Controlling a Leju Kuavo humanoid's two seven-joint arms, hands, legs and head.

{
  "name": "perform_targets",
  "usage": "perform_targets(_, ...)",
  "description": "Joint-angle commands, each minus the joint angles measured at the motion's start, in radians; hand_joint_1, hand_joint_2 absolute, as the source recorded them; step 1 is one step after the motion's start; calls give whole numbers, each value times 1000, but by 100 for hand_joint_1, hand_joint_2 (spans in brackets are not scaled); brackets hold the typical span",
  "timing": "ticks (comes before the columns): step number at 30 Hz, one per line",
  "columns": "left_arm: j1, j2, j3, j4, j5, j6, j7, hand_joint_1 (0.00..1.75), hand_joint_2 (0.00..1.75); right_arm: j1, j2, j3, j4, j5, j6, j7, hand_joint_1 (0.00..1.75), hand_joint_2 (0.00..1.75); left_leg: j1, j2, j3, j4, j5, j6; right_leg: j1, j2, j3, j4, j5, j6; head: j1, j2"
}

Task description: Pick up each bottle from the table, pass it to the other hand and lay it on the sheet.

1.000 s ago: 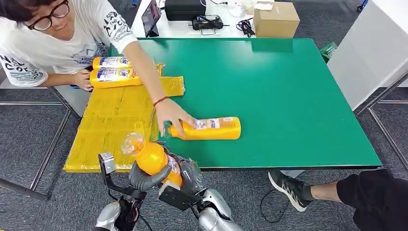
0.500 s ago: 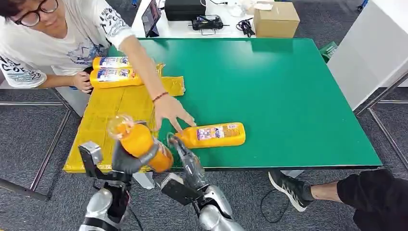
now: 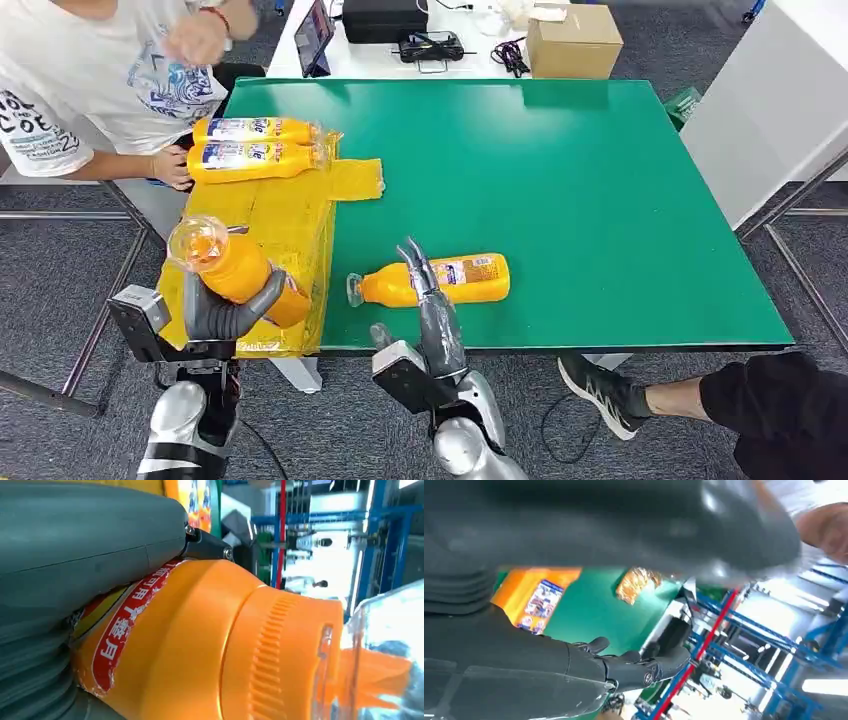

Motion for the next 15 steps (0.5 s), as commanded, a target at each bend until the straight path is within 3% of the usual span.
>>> perform_targets(1, -180, 74, -8, 149, -516, 358, -25, 175, 175, 19, -46, -61, -260, -121, -104, -116, 0, 0, 1, -3, 3, 1, -2, -1, 1, -4, 4, 1, -3, -2, 0, 0)
perform_targets(7, -414, 148, -156, 587, -1059, 542, 69, 175, 175, -39, -61, -21, -279, -134, -46, -110, 0, 0, 1, -7, 5, -1, 1, -1, 1, -7, 7, -1, -2, -2, 0, 0)
perform_targets(12, -469, 157, -191, 682, -1130, 545, 98, 175, 175, -46, -62, 0, -267, -127, -48, -115, 0, 0, 0, -2, 4, -1, 1, -1, 0, -2, 5, -1, 0, -1, 0, 0)
perform_targets(15, -531, 175, -238, 779, -1198, 471, 133, 175, 175, -52, -65, 18, -265, -126, -40, -116, 0, 0, 1, -1, 3, 0, 1, -1, 1, -1, 4, 0, 0, -1, 0, 0)
